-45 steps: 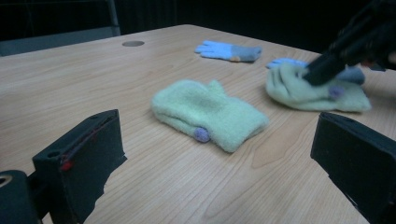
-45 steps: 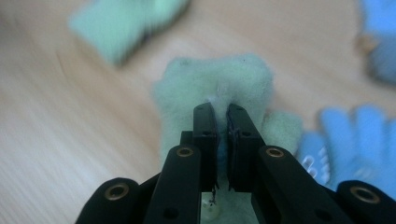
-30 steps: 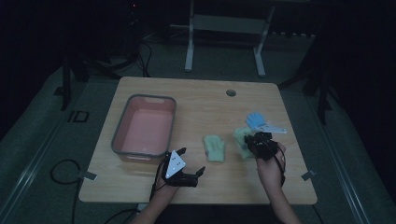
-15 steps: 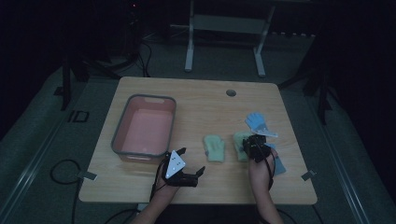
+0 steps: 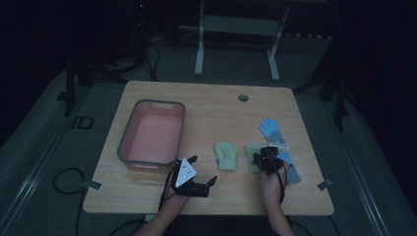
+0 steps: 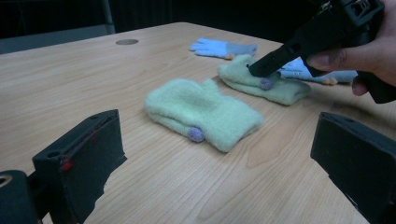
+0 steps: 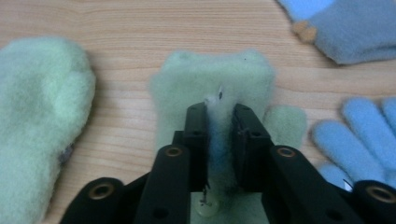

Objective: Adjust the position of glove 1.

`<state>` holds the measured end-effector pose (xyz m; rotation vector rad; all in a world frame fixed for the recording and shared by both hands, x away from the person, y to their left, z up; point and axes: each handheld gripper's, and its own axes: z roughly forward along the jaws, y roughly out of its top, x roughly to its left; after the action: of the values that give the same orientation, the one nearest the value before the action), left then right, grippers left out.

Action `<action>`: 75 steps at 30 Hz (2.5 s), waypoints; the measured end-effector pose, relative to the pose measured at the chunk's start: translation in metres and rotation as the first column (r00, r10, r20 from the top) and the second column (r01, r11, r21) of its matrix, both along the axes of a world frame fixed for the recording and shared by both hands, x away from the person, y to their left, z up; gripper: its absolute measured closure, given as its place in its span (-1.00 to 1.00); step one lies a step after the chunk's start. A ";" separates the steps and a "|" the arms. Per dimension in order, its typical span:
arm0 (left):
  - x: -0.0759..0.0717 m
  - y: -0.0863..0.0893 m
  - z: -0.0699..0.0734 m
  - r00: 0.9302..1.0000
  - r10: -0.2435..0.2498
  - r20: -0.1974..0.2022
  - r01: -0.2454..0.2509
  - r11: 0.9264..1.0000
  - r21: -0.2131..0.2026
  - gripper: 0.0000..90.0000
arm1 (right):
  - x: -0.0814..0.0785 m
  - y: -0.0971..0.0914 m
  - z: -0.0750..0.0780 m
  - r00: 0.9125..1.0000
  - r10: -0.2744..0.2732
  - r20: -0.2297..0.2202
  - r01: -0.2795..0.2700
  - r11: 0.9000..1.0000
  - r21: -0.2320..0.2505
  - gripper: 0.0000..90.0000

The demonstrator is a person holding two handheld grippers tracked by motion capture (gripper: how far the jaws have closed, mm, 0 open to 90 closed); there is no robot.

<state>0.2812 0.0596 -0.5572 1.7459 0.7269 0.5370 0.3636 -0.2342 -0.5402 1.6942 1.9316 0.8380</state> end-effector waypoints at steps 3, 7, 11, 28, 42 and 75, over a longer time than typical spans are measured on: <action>0.000 0.000 0.000 1.000 0.002 0.000 -0.002 1.000 -0.005 -0.95 | -0.001 0.001 0.003 1.000 0.017 0.001 -0.017 1.000 -0.011 0.57; 0.000 0.000 0.000 1.000 0.002 0.003 -0.002 1.000 -0.002 -0.95 | 0.000 -0.006 0.018 0.997 0.073 -0.008 -0.073 0.997 -0.016 0.48; -0.001 0.001 0.000 1.000 0.009 0.009 -0.009 1.000 -0.008 -0.95 | 0.001 -0.014 0.034 0.987 0.159 0.015 -0.159 0.987 -0.038 0.41; -0.002 0.002 0.000 1.000 0.008 0.018 -0.007 1.000 -0.011 -0.95 | 0.016 -0.043 0.032 0.859 0.511 0.029 -0.509 0.858 -0.066 0.35; -0.001 0.001 0.000 1.000 -0.001 0.010 0.002 1.000 -0.014 -0.95 | 0.007 -0.034 -0.003 0.907 0.420 0.014 -0.417 0.904 -0.092 0.34; -0.002 -0.001 0.000 1.000 0.014 0.014 -0.014 1.000 0.008 -0.95 | -0.005 0.033 0.077 0.919 0.365 0.150 -0.359 0.931 -0.066 0.85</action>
<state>0.2794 0.0586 -0.5574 1.7437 0.7284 0.5624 0.3590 -0.2017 -0.4636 1.2189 2.1645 1.0285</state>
